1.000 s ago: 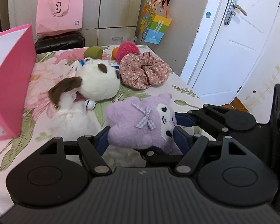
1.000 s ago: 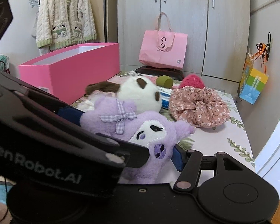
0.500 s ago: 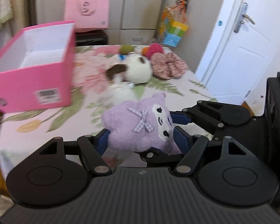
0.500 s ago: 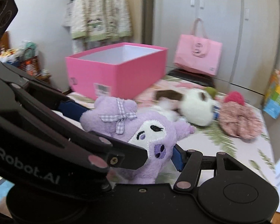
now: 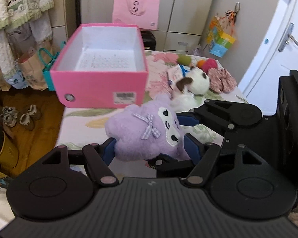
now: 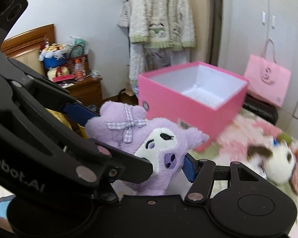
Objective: Organize soft objects
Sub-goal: 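Lift the purple plush with the left gripper over the pink shoebox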
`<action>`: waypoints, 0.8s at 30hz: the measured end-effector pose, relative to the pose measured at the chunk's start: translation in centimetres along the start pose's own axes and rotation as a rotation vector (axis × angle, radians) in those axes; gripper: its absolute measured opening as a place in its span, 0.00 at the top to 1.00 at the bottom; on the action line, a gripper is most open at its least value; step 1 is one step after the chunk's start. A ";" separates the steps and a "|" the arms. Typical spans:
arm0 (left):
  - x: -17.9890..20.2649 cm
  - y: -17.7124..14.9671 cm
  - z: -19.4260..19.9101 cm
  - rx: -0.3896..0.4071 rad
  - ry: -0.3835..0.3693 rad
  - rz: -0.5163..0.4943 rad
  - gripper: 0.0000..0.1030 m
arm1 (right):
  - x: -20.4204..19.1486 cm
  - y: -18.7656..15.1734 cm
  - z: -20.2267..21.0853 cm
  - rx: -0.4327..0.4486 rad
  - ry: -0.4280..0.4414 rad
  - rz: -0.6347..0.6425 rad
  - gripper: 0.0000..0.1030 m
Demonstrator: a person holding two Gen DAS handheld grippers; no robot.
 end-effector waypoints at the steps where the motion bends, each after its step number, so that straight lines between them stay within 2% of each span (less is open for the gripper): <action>1: -0.4 0.9 0.4 -0.004 0.002 -0.001 0.33 | 0.0 0.8 -0.2 -0.003 0.014 0.003 0.36; 4: -1.2 3.5 0.9 -0.007 0.001 -0.013 0.33 | 0.3 3.4 -0.9 -0.006 0.034 0.009 0.36; 9: -3.1 8.4 -0.1 0.018 -0.025 -0.012 0.33 | 2.1 7.5 -2.9 0.007 -0.007 0.016 0.36; 16: -6.2 14.0 -4.6 0.017 -0.088 0.019 0.37 | 5.3 11.2 -7.9 -0.025 -0.071 0.066 0.36; 20: -8.2 16.0 -7.8 0.020 -0.093 0.072 0.39 | 7.5 12.4 -11.6 -0.056 -0.061 0.077 0.37; 24: -10.5 17.5 -11.0 -0.004 -0.133 0.144 0.42 | 9.2 12.8 -15.3 -0.102 -0.044 0.104 0.39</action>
Point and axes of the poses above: each gripper's, at about its wrist camera, not at the fingertips, and z roughly against the way its jaws point, x to its right, y to its top, the point moved 6 cm from there along -z, roughly the way its jaws point, and after that the axes turned 11 degrees about -y, right-handed, at the moved point
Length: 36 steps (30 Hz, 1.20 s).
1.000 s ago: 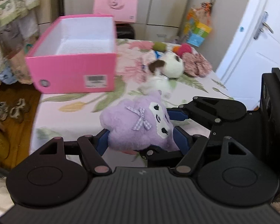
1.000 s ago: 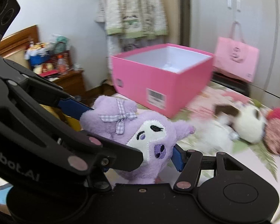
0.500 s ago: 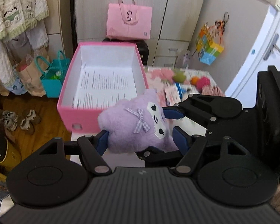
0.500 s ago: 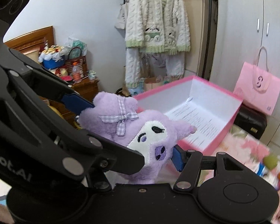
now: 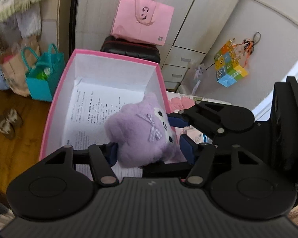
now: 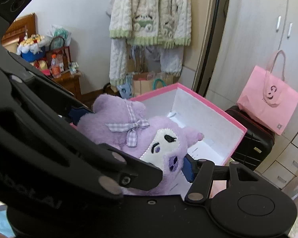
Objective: Organize soft objects
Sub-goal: 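Lift the purple plush with the left gripper over the pink shoebox, then lower the purple plush into the box and open the left gripper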
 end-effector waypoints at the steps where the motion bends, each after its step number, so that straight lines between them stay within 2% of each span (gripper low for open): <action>1: -0.8 0.4 -0.8 -0.008 -0.006 0.020 0.42 | 0.3 0.1 -0.8 -0.010 0.006 0.008 0.39; 9: -5.0 1.9 -5.8 -0.044 -0.016 0.125 0.42 | 1.7 0.3 -6.8 -0.106 0.032 0.052 0.39; 17: -7.2 1.8 -7.9 -0.074 -0.018 0.185 0.42 | 1.6 0.1 -9.2 -0.176 0.031 0.138 0.40; 20: -7.5 2.1 -8.2 -0.071 0.019 0.167 0.41 | 1.8 -0.1 -9.6 -0.196 0.039 0.157 0.35; 21: -7.5 2.1 -8.2 -0.067 0.034 0.158 0.39 | 1.8 -0.1 -9.7 -0.198 0.039 0.166 0.31; 25: -7.0 2.4 -6.5 -0.021 0.077 0.090 0.35 | 1.6 -0.3 -8.9 -0.180 0.034 0.192 0.25; 30: -5.2 2.5 -3.1 0.032 0.076 0.020 0.30 | 1.8 0.0 -6.2 -0.134 0.054 0.139 0.23; 36: -2.8 1.2 0.1 0.034 0.072 -0.061 0.30 | 1.7 -0.3 -1.6 -0.085 0.052 0.126 0.23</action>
Point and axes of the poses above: each gripper's, at about its wrist camera, not at the fingertips, and z roughly against the way its jaws point, x to its right, y to its top, the point moved 6 cm from there along -z, roughly the way its jaws point, and after that the axes turned 11 degrees about -y, right-handed, at the moved point
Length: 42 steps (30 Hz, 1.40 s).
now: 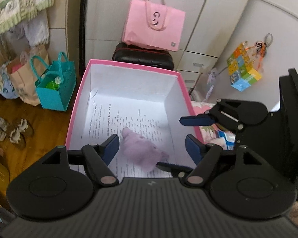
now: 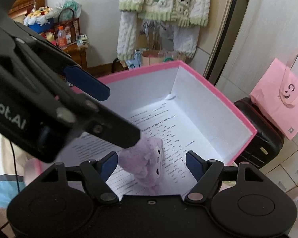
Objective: Organize soft objects
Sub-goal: 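Lower the purple plush into the box and open the left gripper, then grasp the white mesh puff with left gripper while right grasps pink scrunchie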
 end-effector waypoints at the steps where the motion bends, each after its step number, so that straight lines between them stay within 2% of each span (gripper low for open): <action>1: 0.5 -0.2 0.6 0.004 -0.002 -0.011 0.30 | -0.2 -0.1 0.7 0.000 0.000 0.002 0.23; 9: 4.2 -2.0 5.3 0.067 -0.038 -0.073 0.28 | -0.8 -1.1 5.9 0.000 0.000 -0.010 0.22; 16: 8.0 -4.8 7.5 0.052 -0.094 -0.125 0.27 | -1.3 -2.7 9.1 0.000 -0.013 -0.045 0.22; 25: 13.2 -8.3 9.1 0.046 -0.128 -0.224 0.23 | 2.3 -7.9 15.0 0.036 -0.034 -0.162 0.22; 33: 17.1 -11.0 7.9 0.014 -0.154 -0.321 0.21 | 6.3 -14.5 19.8 0.093 -0.115 -0.307 0.20; 42: 18.9 -13.6 2.8 -0.066 -0.198 -0.358 0.19 | 8.2 -21.5 20.2 0.103 -0.201 -0.397 0.19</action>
Point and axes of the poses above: each gripper's, at about its wrist camera, not at the fingertips, and z roughly against the way its jaws point, x to its right, y to its top, the point moved 6 cm from there along -z, roughly the way its jaws point, and after that the axes turned 11 degrees about -y, right-handed, at the moved point
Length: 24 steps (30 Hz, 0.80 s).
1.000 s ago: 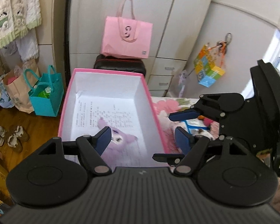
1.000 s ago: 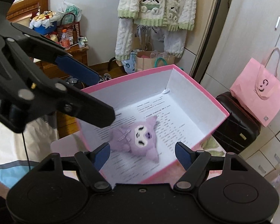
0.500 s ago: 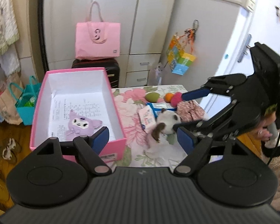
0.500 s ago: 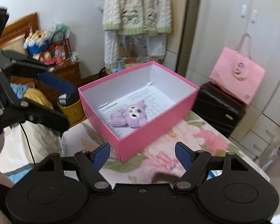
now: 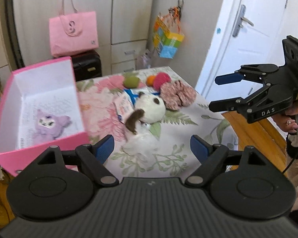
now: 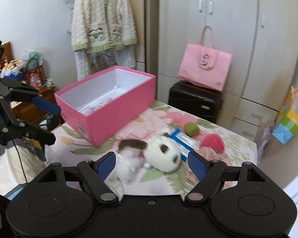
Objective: Organize soft objects
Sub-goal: 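Grasp the white mesh puff with left gripper while right grasps pink scrunchie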
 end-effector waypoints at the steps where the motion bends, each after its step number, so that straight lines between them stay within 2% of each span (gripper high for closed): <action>1: 0.0 -0.2 -0.7 -0.005 0.001 0.001 0.19 | 0.3 -0.6 -0.2 0.001 -0.004 -0.011 0.19; 5: 0.2 -0.6 -3.0 -0.003 0.045 -0.029 0.19 | 1.8 -2.4 -1.4 0.015 -0.026 -0.039 0.18; 9: 0.3 -1.4 -5.3 -0.003 0.091 -0.057 0.19 | 2.9 -3.3 -2.8 0.053 -0.085 -0.033 0.18; 18: -1.8 -2.4 -10.6 0.035 0.136 -0.009 0.19 | 5.4 -5.3 -8.8 0.133 -0.230 -0.065 0.18; 24: -3.9 -2.5 -14.0 0.045 0.178 0.006 0.19 | 6.6 -5.5 -11.7 0.176 -0.258 -0.124 0.15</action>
Point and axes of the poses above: each gripper's, at about its wrist camera, not at the fingertips, and z roughly against the way its jaws point, x to its right, y to its top, the point moved 6 cm from there along -z, roughly the way its jaws point, and after that the axes turned 11 degrees about -y, right-handed, at the moved point
